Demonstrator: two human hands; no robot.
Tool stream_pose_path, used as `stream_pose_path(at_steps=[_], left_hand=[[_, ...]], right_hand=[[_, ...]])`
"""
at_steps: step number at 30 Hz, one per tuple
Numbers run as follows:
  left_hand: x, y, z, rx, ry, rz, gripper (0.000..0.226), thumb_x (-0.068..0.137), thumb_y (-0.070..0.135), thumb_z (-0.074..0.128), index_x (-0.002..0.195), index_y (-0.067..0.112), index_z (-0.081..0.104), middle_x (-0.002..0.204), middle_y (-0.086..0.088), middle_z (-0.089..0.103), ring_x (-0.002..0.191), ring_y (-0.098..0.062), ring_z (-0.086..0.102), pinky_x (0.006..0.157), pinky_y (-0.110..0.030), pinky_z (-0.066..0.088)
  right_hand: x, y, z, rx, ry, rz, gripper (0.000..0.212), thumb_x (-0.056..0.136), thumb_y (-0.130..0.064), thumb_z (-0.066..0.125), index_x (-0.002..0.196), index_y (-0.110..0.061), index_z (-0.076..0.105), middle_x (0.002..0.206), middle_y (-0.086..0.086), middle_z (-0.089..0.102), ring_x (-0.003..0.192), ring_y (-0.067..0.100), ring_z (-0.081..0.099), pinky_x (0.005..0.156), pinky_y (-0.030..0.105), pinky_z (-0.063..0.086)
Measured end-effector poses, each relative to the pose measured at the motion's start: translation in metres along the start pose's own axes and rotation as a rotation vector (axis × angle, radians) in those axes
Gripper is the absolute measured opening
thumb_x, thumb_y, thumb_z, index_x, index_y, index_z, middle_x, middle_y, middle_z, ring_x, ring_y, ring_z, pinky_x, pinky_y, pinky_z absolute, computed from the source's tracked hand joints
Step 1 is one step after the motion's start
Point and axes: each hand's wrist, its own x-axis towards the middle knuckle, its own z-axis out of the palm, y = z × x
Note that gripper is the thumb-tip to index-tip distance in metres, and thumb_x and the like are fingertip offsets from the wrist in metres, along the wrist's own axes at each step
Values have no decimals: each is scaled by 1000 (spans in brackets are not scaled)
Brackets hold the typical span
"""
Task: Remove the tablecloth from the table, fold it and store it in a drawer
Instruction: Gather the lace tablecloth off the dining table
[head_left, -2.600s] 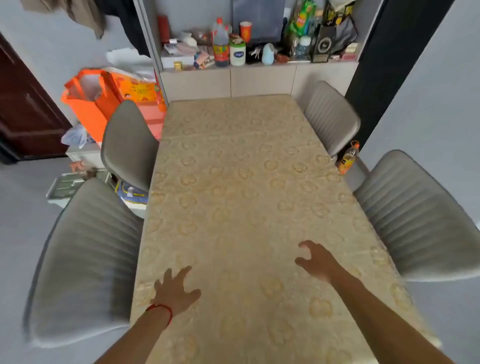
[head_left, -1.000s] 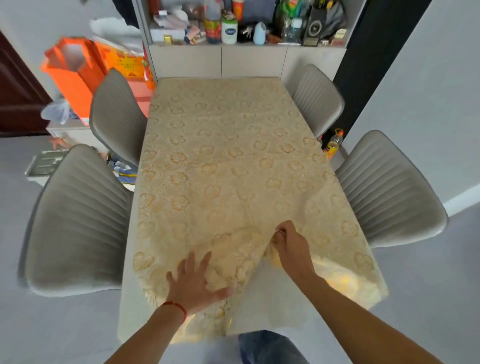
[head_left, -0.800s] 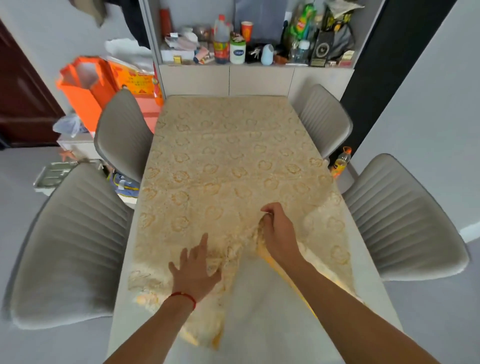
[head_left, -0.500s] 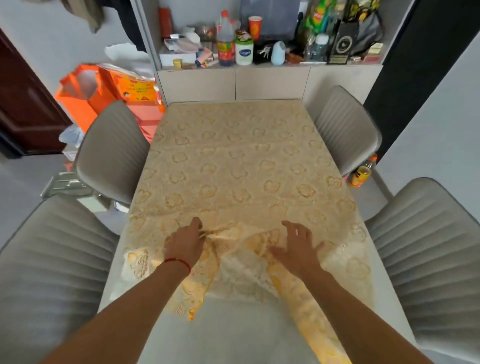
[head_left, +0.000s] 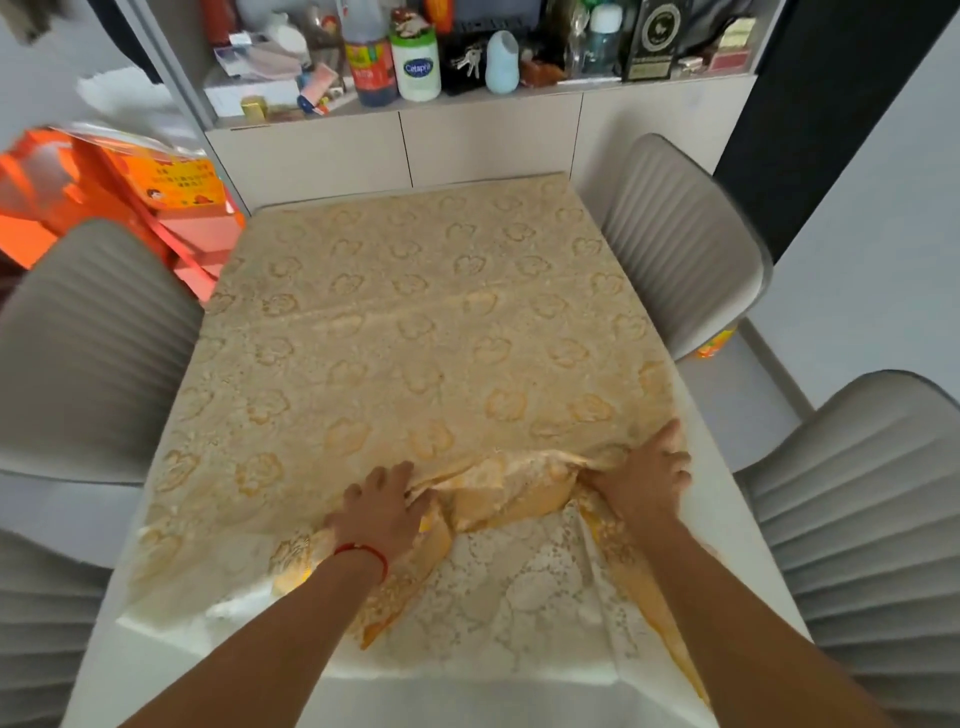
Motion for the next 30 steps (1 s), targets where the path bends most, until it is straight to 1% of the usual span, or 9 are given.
stream_pose_path(at_steps=[2, 5, 6, 9, 13, 20, 26, 28, 30], left_hand=[[-1, -9, 5, -53, -6, 32, 61, 101, 63, 33, 156, 37, 29, 164, 0, 32, 149, -32, 31, 119, -53, 31], [-16, -23, 8, -129, -53, 41, 64, 101, 62, 33, 159, 37, 24, 166, 1, 31, 150, -29, 33, 121, -46, 32], [-22, -27, 14, -126, -80, 41, 64, 101, 63, 33, 160, 38, 22, 166, 2, 30, 151, -28, 32, 120, -45, 33], [-87, -49, 17, -95, -135, 83, 63, 101, 64, 30, 159, 43, 19, 168, 4, 26, 152, -27, 29, 121, -46, 32], [-127, -46, 41, -50, -197, 126, 61, 102, 64, 22, 160, 42, 19, 170, 2, 21, 154, -28, 23, 124, -45, 24], [-257, -62, 78, 75, -249, 261, 61, 105, 55, 12, 151, 28, 42, 149, -6, 51, 129, -32, 54, 109, -45, 44], [-362, -78, 105, 86, -336, 328, 62, 104, 59, 10, 151, 33, 40, 113, -5, 69, 103, -24, 67, 93, -36, 54], [-387, -78, 106, 80, -356, 341, 64, 104, 60, 11, 156, 31, 34, 121, -6, 71, 109, -25, 68, 93, -34, 53], [-406, -75, 104, 87, -311, 379, 63, 104, 60, 16, 153, 29, 39, 124, -7, 71, 111, -25, 68, 94, -35, 54]], right_hand=[[-10, 0, 2, 120, -132, -73, 128, 81, -41, 84, 162, -8, -9, 147, 31, 45, 128, 48, 54, 93, 45, 51], [-41, 4, -3, 47, -250, -221, 64, 96, -27, 64, 152, -7, 38, 139, 20, 60, 125, 37, 60, 99, 44, 52], [-50, 10, 1, 1, -268, -273, 54, 96, -24, 61, 146, -8, 46, 138, 17, 61, 125, 35, 60, 101, 43, 51], [-124, 28, -15, -103, -293, -348, 56, 98, -21, 57, 151, -12, 39, 143, 13, 52, 131, 32, 53, 103, 39, 48], [-159, 56, -16, -261, -331, -416, 66, 101, -24, 57, 159, -20, 26, 147, 10, 43, 130, 31, 53, 98, 38, 49], [-292, 150, -21, -433, -325, -384, 70, 100, -28, 55, 161, -29, 20, 141, 17, 51, 126, 35, 54, 95, 39, 48], [-391, 234, -33, -587, -269, -452, 66, 97, -21, 57, 156, -26, 28, 135, 6, 55, 126, 29, 52, 94, 42, 50], [-404, 251, -45, -582, -285, -451, 62, 97, -20, 56, 154, -29, 32, 133, 4, 54, 124, 28, 56, 91, 41, 54], [-407, 265, -59, -611, -274, -486, 60, 96, -13, 56, 150, -32, 37, 130, 2, 55, 125, 28, 56, 86, 40, 53]])
